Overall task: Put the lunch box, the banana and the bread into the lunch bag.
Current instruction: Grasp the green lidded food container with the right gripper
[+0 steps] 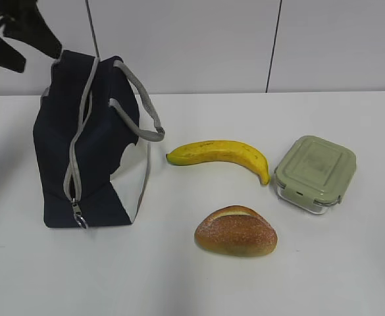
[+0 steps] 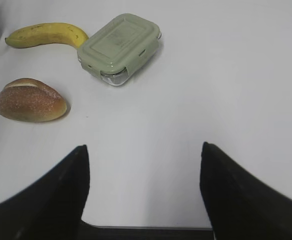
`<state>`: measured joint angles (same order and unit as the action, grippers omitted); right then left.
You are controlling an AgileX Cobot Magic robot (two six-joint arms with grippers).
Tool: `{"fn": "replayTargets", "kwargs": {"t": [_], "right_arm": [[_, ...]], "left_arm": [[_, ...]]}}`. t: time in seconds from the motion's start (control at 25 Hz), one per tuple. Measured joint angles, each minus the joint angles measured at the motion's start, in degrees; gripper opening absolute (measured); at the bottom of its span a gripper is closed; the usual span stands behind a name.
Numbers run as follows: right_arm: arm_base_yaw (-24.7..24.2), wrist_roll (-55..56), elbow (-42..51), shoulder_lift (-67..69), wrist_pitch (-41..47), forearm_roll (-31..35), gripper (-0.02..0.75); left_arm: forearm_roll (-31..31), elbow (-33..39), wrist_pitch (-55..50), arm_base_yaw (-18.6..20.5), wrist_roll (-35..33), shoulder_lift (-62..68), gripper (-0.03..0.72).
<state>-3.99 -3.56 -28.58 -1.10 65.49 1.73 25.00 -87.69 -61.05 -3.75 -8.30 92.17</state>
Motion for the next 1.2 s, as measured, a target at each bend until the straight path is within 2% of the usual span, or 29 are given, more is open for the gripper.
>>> {"fn": "replayTargets", "kwargs": {"t": [0.32, 0.52, 0.68, 0.84, 1.04, 1.2], "right_arm": [[0.0, 0.0, 0.0, 0.0, 0.0, 0.0, 0.511], [0.0, 0.0, 0.0, 0.0, 0.0, 0.0, 0.511], [0.0, 0.0, 0.0, 0.0, 0.0, 0.0, 0.512], [0.0, 0.0, 0.0, 0.0, 0.0, 0.0, 0.511], [0.0, 0.0, 0.0, 0.0, 0.0, 0.0, 0.511], [0.0, 0.0, 0.0, 0.0, 0.0, 0.0, 0.511]], "left_arm": [[-2.3, -8.5, -2.6, -1.1, 1.4, 11.8, 0.445], [-3.6, -10.0, -2.6, -1.1, 1.7, 13.4, 0.414], [-4.0, -10.0, -2.7, -1.1, 1.7, 14.4, 0.356], [-4.0, -10.0, -3.2, -1.1, 1.7, 15.7, 0.27], [-3.9, -10.0, -3.4, -1.1, 1.9, 15.9, 0.03], [-3.5, -10.0, -3.6, -1.1, 1.9, 15.9, -0.003]]}}
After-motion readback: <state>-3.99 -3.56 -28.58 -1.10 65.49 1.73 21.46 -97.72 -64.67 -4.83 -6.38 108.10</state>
